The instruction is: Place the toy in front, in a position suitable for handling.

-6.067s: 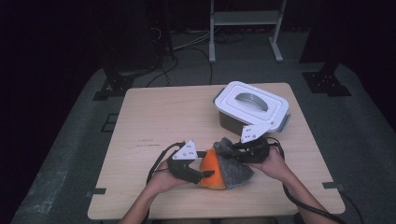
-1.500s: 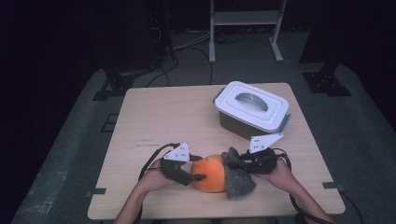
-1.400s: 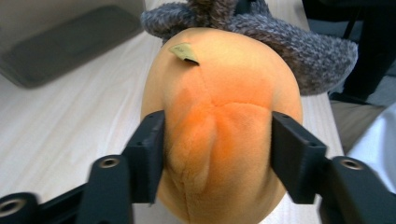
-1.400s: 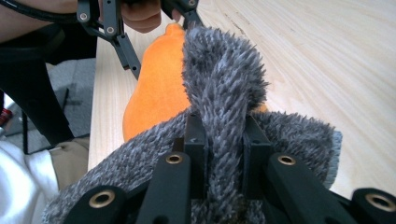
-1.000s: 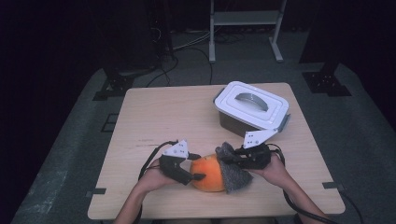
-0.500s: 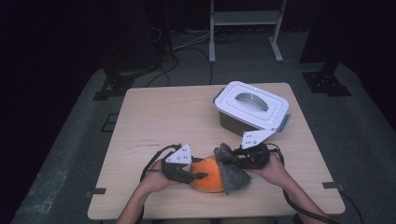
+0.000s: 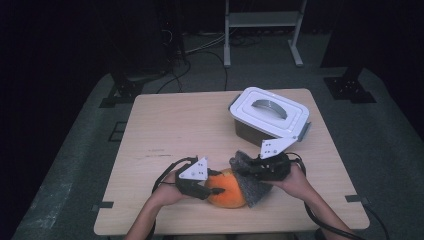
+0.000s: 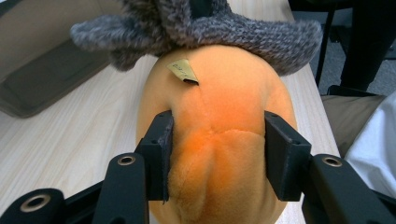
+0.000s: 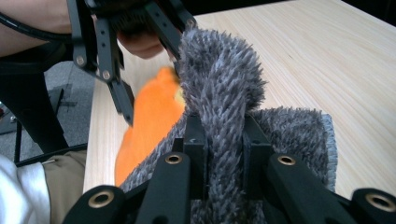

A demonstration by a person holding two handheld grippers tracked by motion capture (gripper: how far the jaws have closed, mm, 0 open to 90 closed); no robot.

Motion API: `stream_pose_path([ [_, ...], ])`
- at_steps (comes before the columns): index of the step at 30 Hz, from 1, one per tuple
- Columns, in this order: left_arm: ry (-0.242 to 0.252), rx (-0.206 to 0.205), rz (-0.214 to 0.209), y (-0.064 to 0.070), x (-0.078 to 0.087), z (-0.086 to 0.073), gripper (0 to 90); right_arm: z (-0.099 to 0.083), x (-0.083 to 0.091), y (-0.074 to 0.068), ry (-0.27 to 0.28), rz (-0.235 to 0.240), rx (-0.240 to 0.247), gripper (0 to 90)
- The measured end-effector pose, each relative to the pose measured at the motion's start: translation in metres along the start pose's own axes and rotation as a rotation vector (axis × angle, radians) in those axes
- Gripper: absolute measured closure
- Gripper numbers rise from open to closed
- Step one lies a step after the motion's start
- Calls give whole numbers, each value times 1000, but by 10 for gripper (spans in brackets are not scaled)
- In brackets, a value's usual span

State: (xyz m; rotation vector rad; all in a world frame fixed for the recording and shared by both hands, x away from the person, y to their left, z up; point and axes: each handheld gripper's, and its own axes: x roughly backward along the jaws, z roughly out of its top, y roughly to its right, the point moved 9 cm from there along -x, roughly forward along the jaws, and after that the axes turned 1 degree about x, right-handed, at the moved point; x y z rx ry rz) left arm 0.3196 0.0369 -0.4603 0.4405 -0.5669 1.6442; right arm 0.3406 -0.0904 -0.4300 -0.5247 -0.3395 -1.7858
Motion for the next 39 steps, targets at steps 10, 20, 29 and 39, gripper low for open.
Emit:
stream_pose_path([
  [10, -20, 173, 2, -13, 3, -8, 316, -18, -4, 0, -12, 22, -50, 761],
  [20, 0, 87, 35, -6, 4, 2, 534, -7, 7, -10, -4, 22, -8, 762],
  [29, -12, 21, 120, -11, 5, -1, 541, 18, -15, -12, -43, 17, 71, 762],
  [39, -8, -10, 116, -5, -2, 8, 520, 19, -12, -10, -58, 21, 58, 761],
])
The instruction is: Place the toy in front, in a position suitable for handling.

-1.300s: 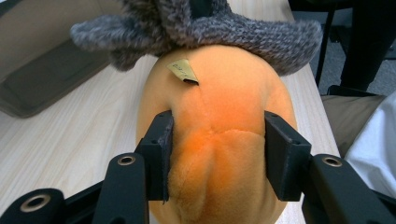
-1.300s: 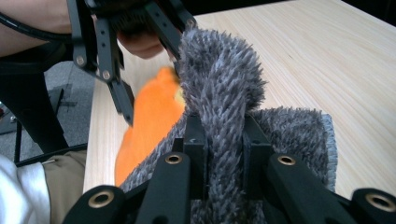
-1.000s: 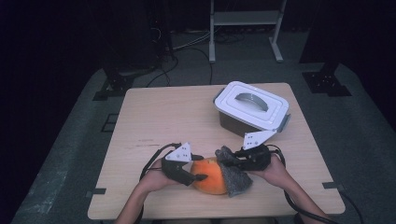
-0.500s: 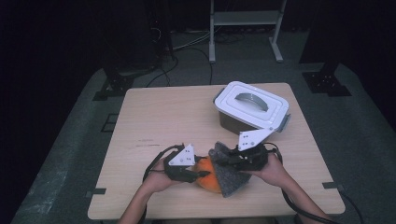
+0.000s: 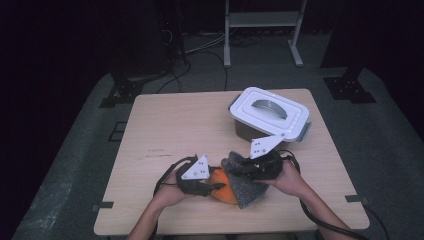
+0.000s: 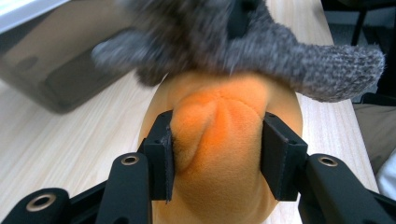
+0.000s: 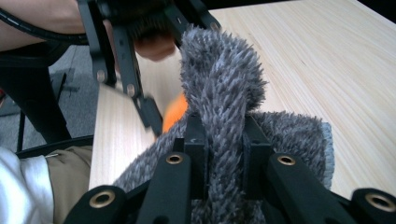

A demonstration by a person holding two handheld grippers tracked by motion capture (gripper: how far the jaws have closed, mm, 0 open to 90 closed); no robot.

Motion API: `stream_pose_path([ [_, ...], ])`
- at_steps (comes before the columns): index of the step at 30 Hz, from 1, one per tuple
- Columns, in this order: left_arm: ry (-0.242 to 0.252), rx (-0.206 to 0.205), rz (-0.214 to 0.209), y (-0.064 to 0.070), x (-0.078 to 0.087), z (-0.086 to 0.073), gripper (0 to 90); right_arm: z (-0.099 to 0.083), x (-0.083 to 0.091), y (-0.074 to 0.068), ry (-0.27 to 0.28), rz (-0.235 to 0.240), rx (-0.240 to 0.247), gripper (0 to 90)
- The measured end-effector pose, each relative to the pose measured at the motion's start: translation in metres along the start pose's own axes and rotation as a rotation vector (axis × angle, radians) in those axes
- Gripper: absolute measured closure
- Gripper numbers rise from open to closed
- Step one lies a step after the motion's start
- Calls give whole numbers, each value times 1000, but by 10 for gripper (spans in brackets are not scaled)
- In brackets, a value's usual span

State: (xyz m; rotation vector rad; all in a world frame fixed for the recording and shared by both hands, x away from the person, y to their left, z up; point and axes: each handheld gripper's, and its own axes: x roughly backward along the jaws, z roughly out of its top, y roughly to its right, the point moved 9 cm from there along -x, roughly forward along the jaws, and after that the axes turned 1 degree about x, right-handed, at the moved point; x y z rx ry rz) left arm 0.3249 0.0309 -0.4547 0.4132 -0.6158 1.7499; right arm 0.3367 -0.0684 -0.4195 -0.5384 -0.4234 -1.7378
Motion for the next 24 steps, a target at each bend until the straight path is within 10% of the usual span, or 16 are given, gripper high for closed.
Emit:
stream_pose_path([
  [7, -2, 5, -17, 0, 3, -9, 518, 3, -11, 1, -18, 22, 1, 761],
  [14, 10, 95, -51, -10, 10, -26, 491, -23, -1, 17, -1, -13, -83, 761],
  [20, 20, 183, -83, -11, 10, -10, 268, -27, -1, 17, 11, -33, -90, 760],
  [24, 3, 157, -90, -9, 9, -14, 399, -14, -10, 8, 8, -23, -44, 758],
])
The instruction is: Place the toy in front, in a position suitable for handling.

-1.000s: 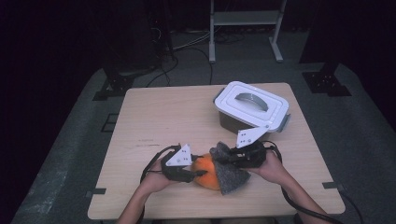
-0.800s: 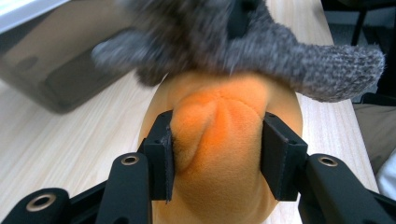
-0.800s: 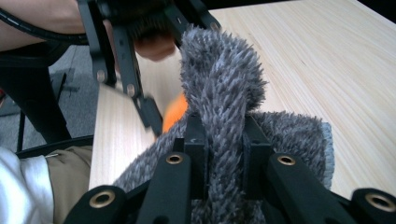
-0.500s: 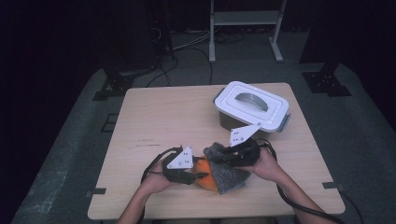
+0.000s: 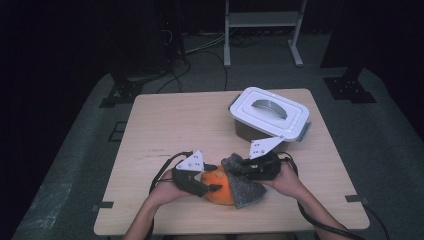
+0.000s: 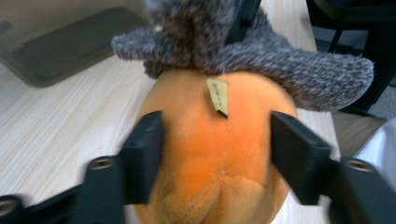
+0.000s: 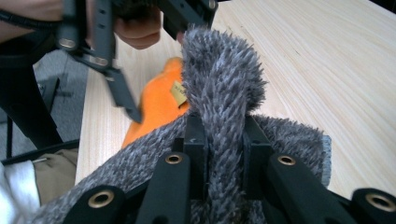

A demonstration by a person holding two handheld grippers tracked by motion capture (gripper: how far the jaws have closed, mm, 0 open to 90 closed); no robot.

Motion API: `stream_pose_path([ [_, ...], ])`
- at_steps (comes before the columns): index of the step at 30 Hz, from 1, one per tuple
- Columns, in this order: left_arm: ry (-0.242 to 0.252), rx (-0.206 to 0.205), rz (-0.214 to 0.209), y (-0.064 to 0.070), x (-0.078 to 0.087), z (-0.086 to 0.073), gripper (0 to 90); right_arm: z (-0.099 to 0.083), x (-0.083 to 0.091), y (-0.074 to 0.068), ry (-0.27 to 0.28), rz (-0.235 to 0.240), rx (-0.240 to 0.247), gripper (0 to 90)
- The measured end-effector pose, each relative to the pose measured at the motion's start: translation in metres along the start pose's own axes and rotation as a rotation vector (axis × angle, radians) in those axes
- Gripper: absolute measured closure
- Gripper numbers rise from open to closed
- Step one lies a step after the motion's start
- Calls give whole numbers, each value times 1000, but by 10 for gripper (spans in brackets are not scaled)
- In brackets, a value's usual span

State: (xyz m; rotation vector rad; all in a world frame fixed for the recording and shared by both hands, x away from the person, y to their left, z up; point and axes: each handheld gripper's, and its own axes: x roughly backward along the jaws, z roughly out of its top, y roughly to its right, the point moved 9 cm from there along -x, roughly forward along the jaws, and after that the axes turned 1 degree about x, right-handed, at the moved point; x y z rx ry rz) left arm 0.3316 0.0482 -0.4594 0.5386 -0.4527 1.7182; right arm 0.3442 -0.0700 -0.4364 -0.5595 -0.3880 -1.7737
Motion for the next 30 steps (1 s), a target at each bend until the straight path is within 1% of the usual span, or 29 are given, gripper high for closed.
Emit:
stream_pose_path([
  [1, 7, 10, -4, -1, 2, -3, 436, 1, -1, -1, -4, -1, 14, 758],
  [3, 13, 18, -8, -3, 4, -7, 475, 0, 0, 0, 5, 6, 4, 758],
  [5, 12, 24, -13, -4, 6, -10, 485, -5, 2, 2, 16, 12, -14, 757],
  [9, 15, 34, -18, -6, 9, -13, 488, -22, 9, 9, 46, 15, -74, 757],
  [12, 22, 48, -21, -9, 11, -15, 488, -38, 15, 14, 42, 9, -116, 757],
  [14, 27, 56, -15, -11, 11, -16, 488, -48, 17, 17, 35, 5, -142, 757],
  [16, 30, 61, -15, -11, 11, -16, 491, -52, 19, 19, 31, 5, -159, 757],
  [17, 33, 64, -12, -12, 10, -16, 494, -51, 21, 18, 33, 5, -156, 757],
  [20, 36, 68, -11, -12, 8, -14, 496, -34, 23, 13, 77, 21, -127, 757],
  [21, 38, 71, -10, -12, 7, -14, 496, -29, 23, 11, 83, 25, -117, 757],
  [22, 39, 74, -9, -12, 7, -14, 496, -23, 21, 8, 88, 31, -100, 757],
  [24, 41, 80, -8, -13, 8, -15, 496, -18, 17, 6, 77, 32, -82, 757],
  [25, 40, 83, -9, -14, 10, -16, 495, -19, 15, 6, 67, 30, -78, 757],
  [28, 43, 88, -16, -14, 11, -18, 495, -27, 13, 10, 59, 29, -101, 757],
  [30, 46, 88, -21, -14, 11, -17, 494, -37, 14, 15, 47, 22, -123, 757],
])
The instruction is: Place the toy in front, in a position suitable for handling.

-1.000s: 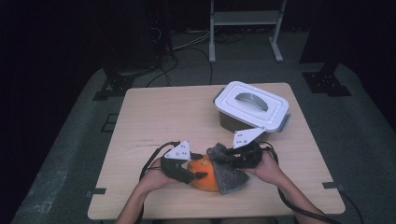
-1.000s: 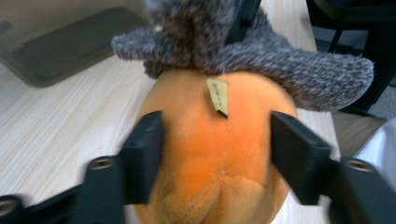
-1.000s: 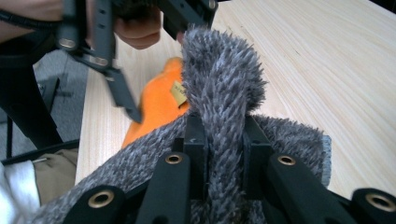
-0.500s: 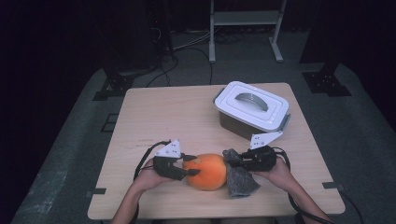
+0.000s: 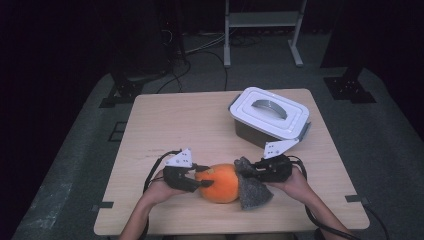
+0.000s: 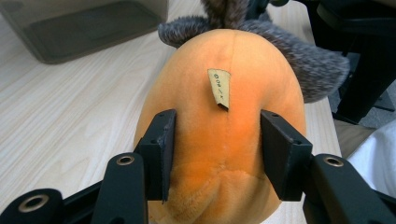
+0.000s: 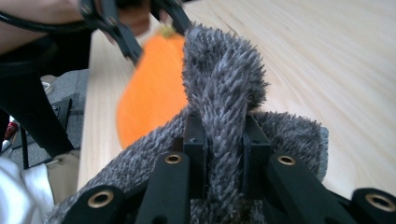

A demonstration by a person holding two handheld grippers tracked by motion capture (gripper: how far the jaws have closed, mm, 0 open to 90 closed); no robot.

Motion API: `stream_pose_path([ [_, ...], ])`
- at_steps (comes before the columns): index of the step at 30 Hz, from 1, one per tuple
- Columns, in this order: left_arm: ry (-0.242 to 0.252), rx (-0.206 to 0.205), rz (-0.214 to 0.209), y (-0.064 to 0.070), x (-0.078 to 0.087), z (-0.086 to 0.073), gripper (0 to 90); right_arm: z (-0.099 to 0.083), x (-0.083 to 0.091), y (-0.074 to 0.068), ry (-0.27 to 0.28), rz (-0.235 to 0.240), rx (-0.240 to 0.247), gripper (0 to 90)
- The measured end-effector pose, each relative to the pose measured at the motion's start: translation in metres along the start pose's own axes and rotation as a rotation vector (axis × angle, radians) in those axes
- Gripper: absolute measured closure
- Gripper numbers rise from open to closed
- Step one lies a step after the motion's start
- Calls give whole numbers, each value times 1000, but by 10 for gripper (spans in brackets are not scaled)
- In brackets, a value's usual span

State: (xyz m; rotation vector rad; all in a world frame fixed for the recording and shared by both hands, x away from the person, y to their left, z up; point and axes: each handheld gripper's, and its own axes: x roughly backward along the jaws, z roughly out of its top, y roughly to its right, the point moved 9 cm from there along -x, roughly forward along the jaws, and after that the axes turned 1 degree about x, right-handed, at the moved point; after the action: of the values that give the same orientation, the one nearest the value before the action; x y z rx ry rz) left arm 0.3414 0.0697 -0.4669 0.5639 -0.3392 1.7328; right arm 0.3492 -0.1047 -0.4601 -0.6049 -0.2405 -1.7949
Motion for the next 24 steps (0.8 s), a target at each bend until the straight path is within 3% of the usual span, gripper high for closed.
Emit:
stream_pose_path([
  [3, 2, -10, -6, 2, -2, 2, 494, -15, 3, 7, -37, -27, -26, 757],
  [6, -11, -32, -7, 7, -5, 6, 493, -15, 7, 7, -42, -29, -27, 756],
  [13, -43, -93, -2, 21, -14, 17, 483, 24, -1, -9, 8, 2, 58, 756],
  [16, -69, -120, 4, 23, -15, 18, 468, 37, -9, -19, 3, 8, 105, 753],
  [19, -63, -112, -4, 24, -12, 16, 420, 32, -15, -19, -25, -1, 113, 755],
  [24, -66, -76, 21, 16, -9, 12, 249, 16, -8, -8, -8, -11, 64, 756],
])
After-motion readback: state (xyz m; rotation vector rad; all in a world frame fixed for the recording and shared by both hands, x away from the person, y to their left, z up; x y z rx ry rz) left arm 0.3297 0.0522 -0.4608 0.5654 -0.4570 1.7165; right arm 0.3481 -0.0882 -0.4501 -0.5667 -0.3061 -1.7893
